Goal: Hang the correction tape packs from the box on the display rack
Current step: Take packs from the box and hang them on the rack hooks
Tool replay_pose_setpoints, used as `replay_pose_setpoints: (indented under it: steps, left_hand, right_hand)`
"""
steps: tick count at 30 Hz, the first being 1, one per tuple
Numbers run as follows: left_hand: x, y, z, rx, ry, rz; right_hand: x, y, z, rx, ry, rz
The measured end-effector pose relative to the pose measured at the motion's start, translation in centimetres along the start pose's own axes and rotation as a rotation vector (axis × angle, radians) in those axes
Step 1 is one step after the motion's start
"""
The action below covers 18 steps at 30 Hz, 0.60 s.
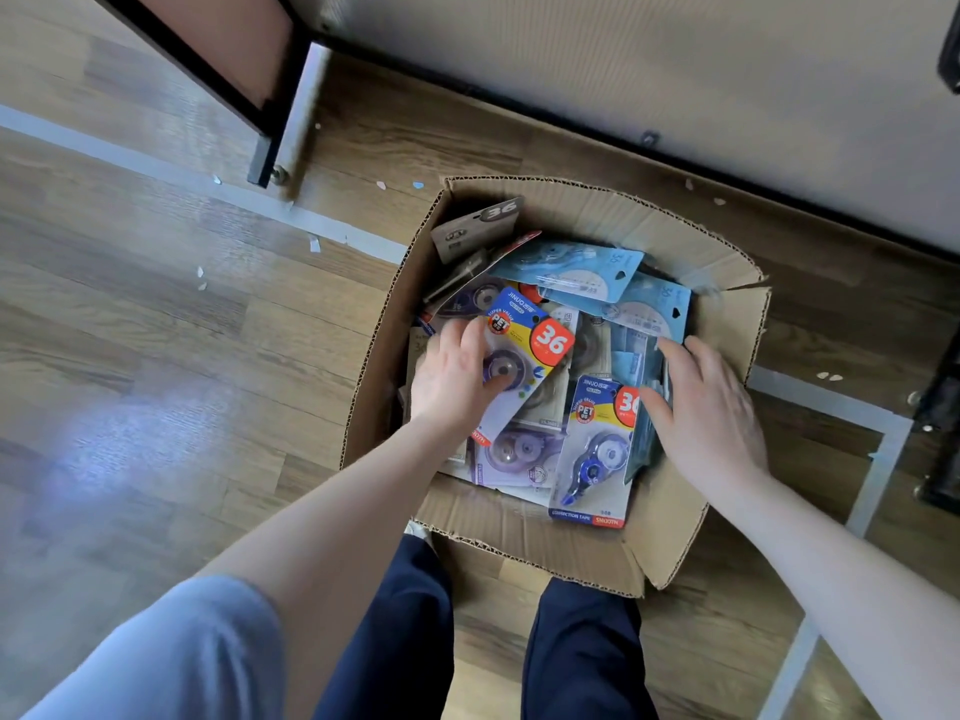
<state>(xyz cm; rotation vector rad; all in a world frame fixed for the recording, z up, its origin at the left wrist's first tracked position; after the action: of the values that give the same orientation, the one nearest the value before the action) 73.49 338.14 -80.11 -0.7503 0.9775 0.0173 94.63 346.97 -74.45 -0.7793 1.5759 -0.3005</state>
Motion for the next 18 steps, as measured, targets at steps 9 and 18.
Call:
replay_pose_setpoints:
  steps: [9,18]
  left_hand:
    - [-0.1,0.8,-0.5,-0.248,-0.262,-0.056]
    - [0.4,-0.1,-1.9,-0.325,-0.429,-0.097]
  right_hand:
    - [-1.2,2.7,-0.3,0.065,0.151,-0.026]
    - [-0.2,7.5,-1.9,0.256,0.546,-0.029]
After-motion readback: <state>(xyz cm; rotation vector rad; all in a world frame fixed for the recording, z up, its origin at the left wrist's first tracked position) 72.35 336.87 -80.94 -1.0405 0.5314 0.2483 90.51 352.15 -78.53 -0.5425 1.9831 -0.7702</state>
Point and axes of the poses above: each hand's wrist, its own y-axis towards the middle knuckle, its own x-axis out of the palm, z = x × y, the point moved 1 cm from there along y, towards the middle knuckle, and after that the axes turned 1 degree about -z, right-handed, at the moved point
